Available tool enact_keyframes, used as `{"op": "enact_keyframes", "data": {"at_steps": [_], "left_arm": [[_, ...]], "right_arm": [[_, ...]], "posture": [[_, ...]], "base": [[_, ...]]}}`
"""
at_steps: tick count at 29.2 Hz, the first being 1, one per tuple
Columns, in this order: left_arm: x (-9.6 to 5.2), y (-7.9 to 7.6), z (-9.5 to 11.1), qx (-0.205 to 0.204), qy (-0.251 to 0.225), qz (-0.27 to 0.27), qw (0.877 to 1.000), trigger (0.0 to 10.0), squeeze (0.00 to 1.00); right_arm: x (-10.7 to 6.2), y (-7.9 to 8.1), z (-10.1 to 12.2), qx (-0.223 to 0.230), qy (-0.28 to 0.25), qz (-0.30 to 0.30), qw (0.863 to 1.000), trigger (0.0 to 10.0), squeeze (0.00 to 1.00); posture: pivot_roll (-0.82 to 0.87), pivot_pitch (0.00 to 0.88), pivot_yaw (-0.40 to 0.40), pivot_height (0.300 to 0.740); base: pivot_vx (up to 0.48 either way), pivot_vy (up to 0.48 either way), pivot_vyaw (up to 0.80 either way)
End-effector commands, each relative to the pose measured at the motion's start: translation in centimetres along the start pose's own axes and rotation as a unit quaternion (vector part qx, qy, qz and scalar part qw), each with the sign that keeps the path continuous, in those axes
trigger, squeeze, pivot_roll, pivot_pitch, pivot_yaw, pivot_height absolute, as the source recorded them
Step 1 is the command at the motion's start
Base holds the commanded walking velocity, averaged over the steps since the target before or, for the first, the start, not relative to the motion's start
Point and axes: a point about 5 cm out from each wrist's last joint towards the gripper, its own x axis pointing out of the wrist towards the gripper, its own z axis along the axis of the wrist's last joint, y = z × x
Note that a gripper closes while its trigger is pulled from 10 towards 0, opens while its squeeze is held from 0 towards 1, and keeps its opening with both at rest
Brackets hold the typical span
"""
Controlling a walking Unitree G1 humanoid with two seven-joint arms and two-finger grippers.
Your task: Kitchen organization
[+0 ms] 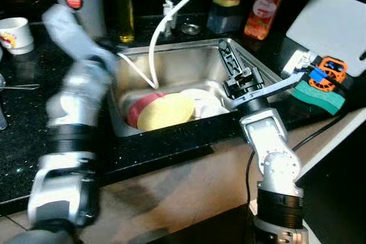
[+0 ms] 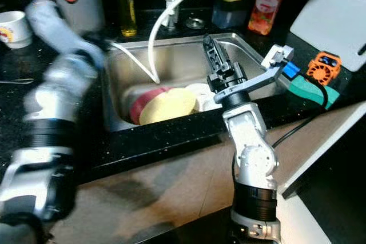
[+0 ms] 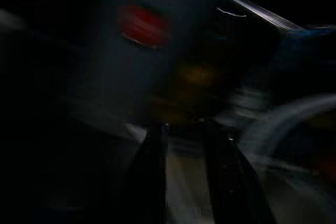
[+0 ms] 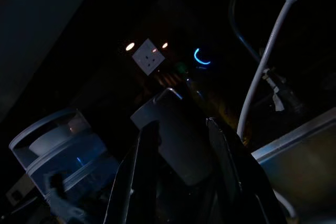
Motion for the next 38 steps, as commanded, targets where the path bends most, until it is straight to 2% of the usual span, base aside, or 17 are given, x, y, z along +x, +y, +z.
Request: {"op": "enact_keyframes", "data": {"at_steps": [1, 3, 4, 7, 12, 18, 24, 25, 26, 27, 28, 29, 30, 31, 32, 34, 38], "left_arm": [[-0.1, 3.2, -0.1, 0.064, 0.021, 0.079, 0.995, 10.0, 0.00], [-0.4, 6.1, 0.2, 0.170, 0.045, 0.163, 0.971, 10.0, 0.00], [-0.4, 6.1, 0.2, 0.170, 0.045, 0.163, 0.971, 10.0, 0.00], [-1.4, 9.7, 1.3, 0.193, 0.062, 0.236, 0.950, 10.0, 0.00], [-2.2, 12.5, 2.4, 0.221, 0.070, 0.272, 0.934, 10.0, 0.00], [-3.5, 17.2, 6.3, 0.265, 0.039, 0.358, 0.894, 10.0, 0.00], [-4.5, 19.3, 6.1, 0.213, 0.063, 0.392, 0.893, 10.0, 0.00], [-4.7, 19.7, 5.9, 0.200, 0.072, 0.393, 0.895, 10.0, 0.00], [-4.7, 19.7, 5.9, 0.200, 0.072, 0.393, 0.895, 10.0, 0.00], [-5.0, 20.2, 5.6, 0.174, 0.077, 0.395, 0.899, 10.0, 0.00], [-5.0, 20.2, 5.6, 0.174, 0.077, 0.395, 0.899, 10.0, 0.00], [-5.3, 20.7, 5.5, 0.158, 0.078, 0.401, 0.899, 10.0, 0.00], [-5.3, 20.7, 5.5, 0.158, 0.078, 0.401, 0.899, 10.0, 0.00], [-5.4, 21.0, 5.5, 0.140, 0.076, 0.401, 0.902, 10.0, 0.00], [-5.4, 21.0, 5.5, 0.140, 0.076, 0.401, 0.902, 10.0, 0.00], [-5.2, 20.8, 5.4, 0.148, 0.072, 0.382, 0.909, 10.0, 0.00], [-4.7, 20.2, 5.4, 0.175, 0.056, 0.366, 0.912, 10.0, 0.00]], "right_arm": [[-0.1, 0.2, -0.3, 0.003, -0.004, -0.004, 1.000, 10.0, 0.00], [-0.1, 0.3, -0.4, 0.005, -0.002, 0.000, 1.000, 10.0, 0.00], [-0.1, 0.3, -0.4, 0.005, -0.002, 0.000, 1.000, 10.0, 0.00], [0.1, 0.3, -0.8, 0.009, 0.004, 0.001, 1.000, 10.0, 0.00], [0.1, 0.3, -1.0, 0.010, 0.007, 0.003, 1.000, 10.0, 0.00], [-0.1, 0.2, -0.8, 0.006, 0.008, 0.000, 1.000, 10.0, 0.00], [0.1, 0.5, -0.4, -0.046, 0.015, 0.012, 0.999, 10.0, 0.00], [0.2, 0.7, -0.3, -0.096, 0.030, 0.016, 0.995, 10.0, 0.00], [0.2, 0.7, -0.3, -0.096, 0.030, 0.016, 0.995, 10.0, 0.00], [0.4, 0.8, -0.2, -0.159, 0.041, 0.019, 0.986, 10.0, 0.00], [0.4, 0.8, -0.2, -0.159, 0.041, 0.019, 0.986, 10.0, 0.00], [0.5, 1.0, 0.1, -0.222, 0.046, 0.021, 0.974, 10.0, 0.00], [0.5, 1.0, 0.1, -0.222, 0.046, 0.021, 0.974, 10.0, 0.00], [0.7, 1.3, 0.3, -0.279, 0.046, 0.026, 0.959, 10.0, 0.00], [0.7, 1.3, 0.3, -0.279, 0.046, 0.026, 0.959, 10.0, 0.00], [1.0, 2.0, 1.2, -0.354, 0.034, 0.038, 0.934, 10.0, 0.00], [1.0, 2.0, 2.0, -0.355, 0.014, 0.021, 0.935, 10.0, 0.00]], "posture": [[0.08, 0.026, -0.010, 0.740], [0.09, 0.027, -0.014, 0.740], [0.09, 0.027, -0.014, 0.740], [0.11, 0.033, -0.017, 0.740], [0.11, 0.034, -0.015, 0.740], [0.11, 0.034, -0.016, 0.740], [0.10, 0.051, -0.015, 0.740], [0.10, 0.057, -0.017, 0.740], [0.10, 0.057, -0.017, 0.740], [0.09, 0.061, -0.019, 0.740], [0.09, 0.061, -0.019, 0.740], [0.09, 0.072, -0.024, 0.740], [0.09, 0.072, -0.024, 0.740], [0.09, 0.076, -0.027, 0.740], [0.09, 0.076, -0.027, 0.740], [0.07, 0.087, -0.036, 0.740], [0.06, 0.084, -0.040, 0.740]], "base": [[0.000, 0.000, 0.00], [0.000, 0.000, 0.00], [0.000, 0.000, 0.00], [0.000, 0.000, 0.00], [0.000, 0.000, 0.00], [0.000, 0.000, 0.00], [0.000, 0.000, 0.00], [0.000, 0.000, 0.00], [0.000, 0.000, 0.00], [0.000, 0.000, 0.00], [0.000, 0.000, 0.00], [0.000, 0.000, 0.00], [0.000, 0.000, 0.00], [0.000, 0.000, 0.00], [0.000, 0.000, 0.00], [0.000, 0.000, 0.00], [0.000, 0.000, 0.00]]}}
